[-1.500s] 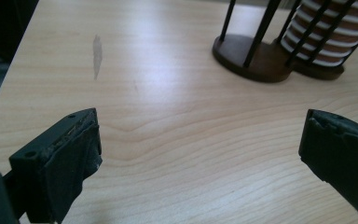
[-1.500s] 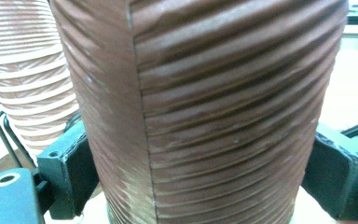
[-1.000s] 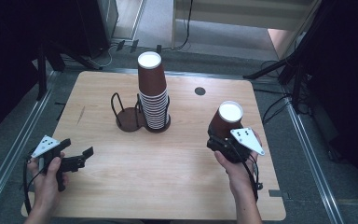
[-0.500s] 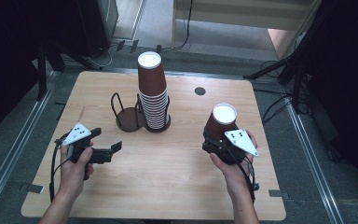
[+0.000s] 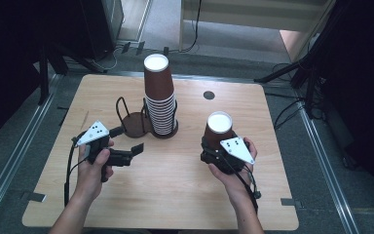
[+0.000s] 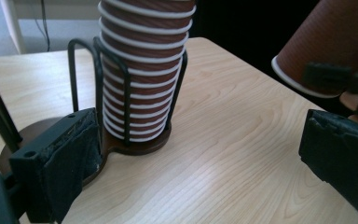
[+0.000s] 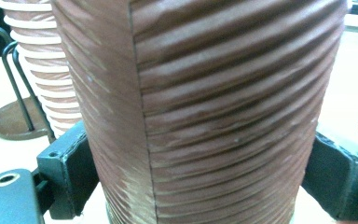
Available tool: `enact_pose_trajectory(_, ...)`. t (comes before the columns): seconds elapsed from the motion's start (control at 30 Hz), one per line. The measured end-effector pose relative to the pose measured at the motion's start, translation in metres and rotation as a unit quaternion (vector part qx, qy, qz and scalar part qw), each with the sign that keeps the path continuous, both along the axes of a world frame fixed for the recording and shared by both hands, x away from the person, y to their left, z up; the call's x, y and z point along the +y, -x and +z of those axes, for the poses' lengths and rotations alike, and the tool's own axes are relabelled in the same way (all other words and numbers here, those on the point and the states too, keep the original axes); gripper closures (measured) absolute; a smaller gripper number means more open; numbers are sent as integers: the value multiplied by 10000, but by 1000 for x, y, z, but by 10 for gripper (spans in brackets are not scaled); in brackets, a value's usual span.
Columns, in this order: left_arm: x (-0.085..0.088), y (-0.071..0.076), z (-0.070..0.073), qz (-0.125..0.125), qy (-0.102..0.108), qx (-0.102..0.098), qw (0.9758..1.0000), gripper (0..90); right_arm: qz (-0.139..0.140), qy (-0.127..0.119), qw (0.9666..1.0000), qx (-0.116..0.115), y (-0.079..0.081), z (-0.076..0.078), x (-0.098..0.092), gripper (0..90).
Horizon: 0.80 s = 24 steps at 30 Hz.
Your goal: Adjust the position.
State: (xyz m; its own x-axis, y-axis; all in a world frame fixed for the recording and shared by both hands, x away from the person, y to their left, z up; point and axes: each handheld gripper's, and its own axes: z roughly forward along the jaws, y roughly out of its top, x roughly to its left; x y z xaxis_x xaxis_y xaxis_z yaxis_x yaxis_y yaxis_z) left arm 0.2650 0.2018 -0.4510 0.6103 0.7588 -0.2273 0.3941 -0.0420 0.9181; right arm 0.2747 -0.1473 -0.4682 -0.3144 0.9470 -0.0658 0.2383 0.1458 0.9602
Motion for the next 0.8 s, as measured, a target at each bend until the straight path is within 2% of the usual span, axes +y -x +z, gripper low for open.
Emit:
enact_pose_trajectory(0.03,-1,1,2,-37,21,-7,10000,0,0,0,10000,0,0,0,0,95)
enact_pose_trajectory(0.07,-2,1,2,-167,35,25,9999,0,28,143,9999,-9,1,-4,6,96)
enact_pose_trajectory(0.17,-7,2,0,-338,-62,93,9994,0,113,356,9993,-28,3,-9,14,96)
enact_pose_trajectory(0.27,-13,4,0,-479,-126,90,9987,0,178,709,9973,-120,7,-14,23,96)
enact_pose_trajectory(0.33,-16,5,0,-503,-153,61,9986,0,211,766,9968,-125,9,-16,26,96)
enact_pose_trajectory(0.4,-24,8,-3,-606,-368,36,9975,0,282,863,9958,-147,11,-20,31,98)
enact_pose_trajectory(0.47,-28,8,-5,-669,-429,61,9968,0,341,943,9949,-136,11,-23,34,98)
enact_pose_trajectory(0.57,-35,9,-6,-786,-522,31,9955,0,430,1094,9929,-185,14,-26,38,100)
enact_pose_trajectory(0.63,-40,12,-6,-953,-592,-17,9937,0,477,1216,9911,-248,15,-27,40,101)
enact_pose_trajectory(0.73,-47,15,-5,-1059,-708,-64,9918,0,606,1329,9889,-274,17,-30,43,104)
enact_pose_trajectory(0.8,-49,15,-5,-1088,-732,-74,9913,0,687,1491,9858,-354,19,-32,45,104)
